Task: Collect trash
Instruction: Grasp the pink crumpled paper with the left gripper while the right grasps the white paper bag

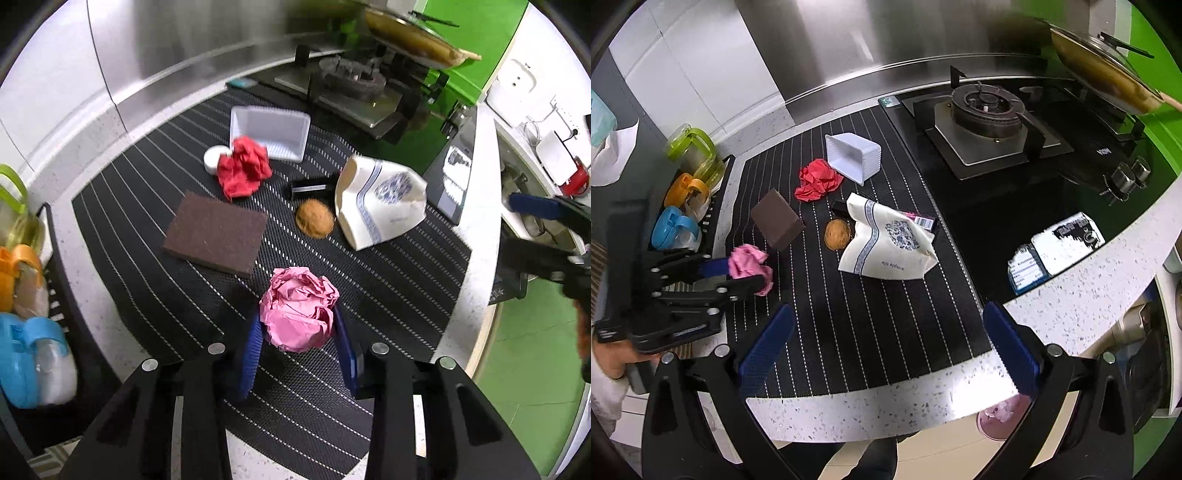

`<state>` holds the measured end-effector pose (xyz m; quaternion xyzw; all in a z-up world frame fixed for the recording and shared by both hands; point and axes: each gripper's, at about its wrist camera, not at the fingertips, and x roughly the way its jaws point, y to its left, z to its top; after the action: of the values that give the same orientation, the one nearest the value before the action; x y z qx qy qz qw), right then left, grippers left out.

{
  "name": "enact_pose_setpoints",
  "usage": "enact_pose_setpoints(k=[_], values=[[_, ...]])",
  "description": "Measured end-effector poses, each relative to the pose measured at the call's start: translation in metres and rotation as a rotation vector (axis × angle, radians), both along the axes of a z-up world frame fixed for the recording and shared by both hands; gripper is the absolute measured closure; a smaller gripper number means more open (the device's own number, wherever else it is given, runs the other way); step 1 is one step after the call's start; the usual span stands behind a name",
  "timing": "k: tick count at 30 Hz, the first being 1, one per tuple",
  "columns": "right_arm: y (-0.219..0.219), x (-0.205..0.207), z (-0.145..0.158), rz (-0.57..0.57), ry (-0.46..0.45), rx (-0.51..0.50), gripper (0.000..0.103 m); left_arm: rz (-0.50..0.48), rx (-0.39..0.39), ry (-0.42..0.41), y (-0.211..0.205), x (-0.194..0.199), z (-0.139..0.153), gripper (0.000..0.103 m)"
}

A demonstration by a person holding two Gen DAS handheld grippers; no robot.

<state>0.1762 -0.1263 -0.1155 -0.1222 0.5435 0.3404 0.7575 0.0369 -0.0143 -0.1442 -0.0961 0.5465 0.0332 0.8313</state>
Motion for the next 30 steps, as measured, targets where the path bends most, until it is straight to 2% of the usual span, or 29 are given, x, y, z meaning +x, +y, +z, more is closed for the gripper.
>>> enact_pose_setpoints(k=[6,13,14,15,19,21,23,27,30], values=[[0.012,0.015,-0.013,0.021,0.002,-0.017,0.003,0.005,0.027,-0.047,0.001,0.007,0.023,0.067],[0.027,0.038,-0.039,0.056,-0.003,-0.046,0.004,0.035,0.027,-0.064,0.010,0.016,0.028,0.067],[0.029,0.042,-0.043,0.065,0.000,-0.045,0.010,0.039,0.027,-0.063,0.010,0.017,0.026,0.067],[0.031,0.045,-0.046,0.070,0.002,-0.051,0.021,0.045,0.028,-0.060,0.012,0.019,0.024,0.067],[0.039,0.057,-0.061,0.093,0.015,-0.069,0.034,0.058,0.022,-0.048,0.015,0.022,0.018,0.067],[0.041,0.060,-0.065,0.106,0.012,-0.073,0.047,0.062,0.022,-0.043,0.017,0.024,0.016,0.067],[0.043,0.062,-0.068,0.119,0.014,-0.075,0.055,0.066,0.021,-0.040,0.018,0.025,0.014,0.067],[0.044,0.061,-0.070,0.130,0.007,-0.082,0.083,0.069,0.020,-0.035,0.019,0.027,0.012,0.067],[0.043,0.059,-0.069,0.140,0.000,-0.080,0.084,0.067,0.019,-0.036,0.019,0.027,0.013,0.067]])
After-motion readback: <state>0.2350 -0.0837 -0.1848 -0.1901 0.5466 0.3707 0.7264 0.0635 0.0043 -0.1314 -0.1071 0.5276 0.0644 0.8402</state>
